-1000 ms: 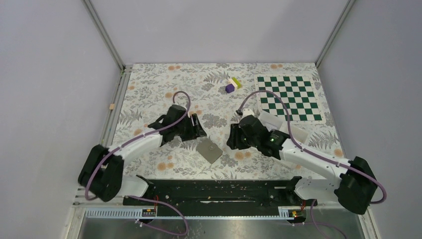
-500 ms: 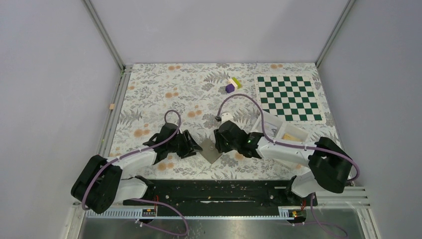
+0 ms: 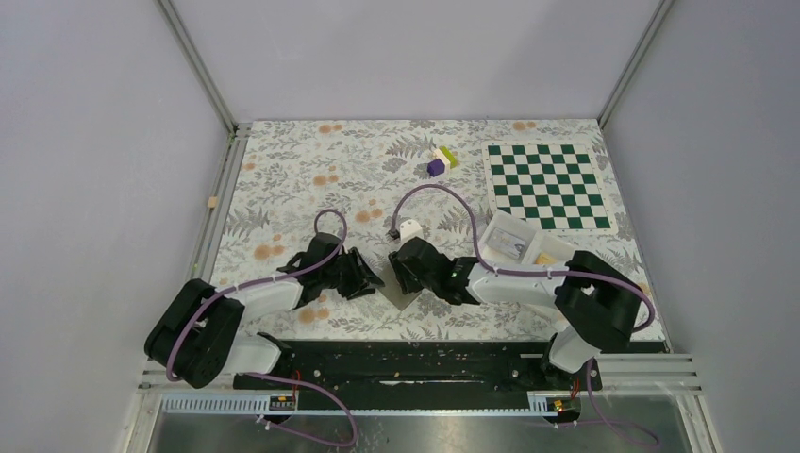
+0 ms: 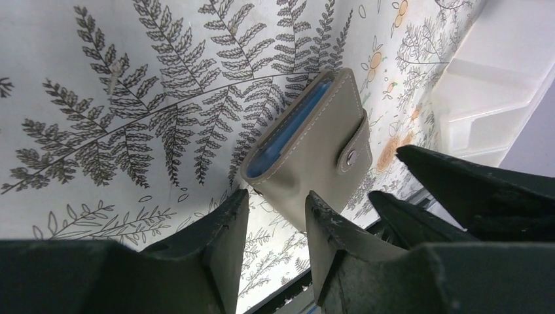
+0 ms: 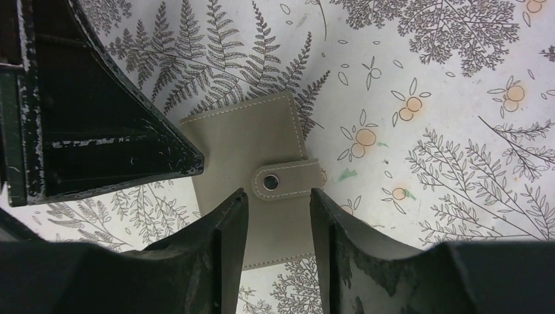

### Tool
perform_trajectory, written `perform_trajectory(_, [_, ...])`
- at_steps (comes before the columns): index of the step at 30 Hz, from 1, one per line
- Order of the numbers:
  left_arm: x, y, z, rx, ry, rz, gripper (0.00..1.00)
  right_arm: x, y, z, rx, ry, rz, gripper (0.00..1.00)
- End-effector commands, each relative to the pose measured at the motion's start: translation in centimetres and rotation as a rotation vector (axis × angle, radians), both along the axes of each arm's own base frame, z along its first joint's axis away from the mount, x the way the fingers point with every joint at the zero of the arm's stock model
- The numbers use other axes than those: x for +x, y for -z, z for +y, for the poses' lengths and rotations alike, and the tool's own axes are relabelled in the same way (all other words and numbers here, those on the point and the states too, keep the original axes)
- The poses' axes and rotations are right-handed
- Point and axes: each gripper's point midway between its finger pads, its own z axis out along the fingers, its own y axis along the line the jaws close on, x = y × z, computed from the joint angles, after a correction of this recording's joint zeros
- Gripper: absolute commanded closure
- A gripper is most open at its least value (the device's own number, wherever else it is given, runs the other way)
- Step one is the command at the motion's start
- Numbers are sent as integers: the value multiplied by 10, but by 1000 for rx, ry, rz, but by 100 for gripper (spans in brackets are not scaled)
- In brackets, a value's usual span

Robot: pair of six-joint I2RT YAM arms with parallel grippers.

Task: Take the credit cards out of the card holder
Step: Open the card holder at the center of the board.

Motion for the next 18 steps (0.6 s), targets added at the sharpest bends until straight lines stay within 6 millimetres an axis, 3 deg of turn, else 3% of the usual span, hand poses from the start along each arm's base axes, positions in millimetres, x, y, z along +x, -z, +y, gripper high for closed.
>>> perform_trajectory(1, [4, 6, 0, 7, -12, -1, 63, 10, -10, 20, -2, -25, -87, 54])
perform_trajectory(18, [-3, 22, 3, 32, -2, 48, 63, 16, 19, 12, -139, 9, -130, 57])
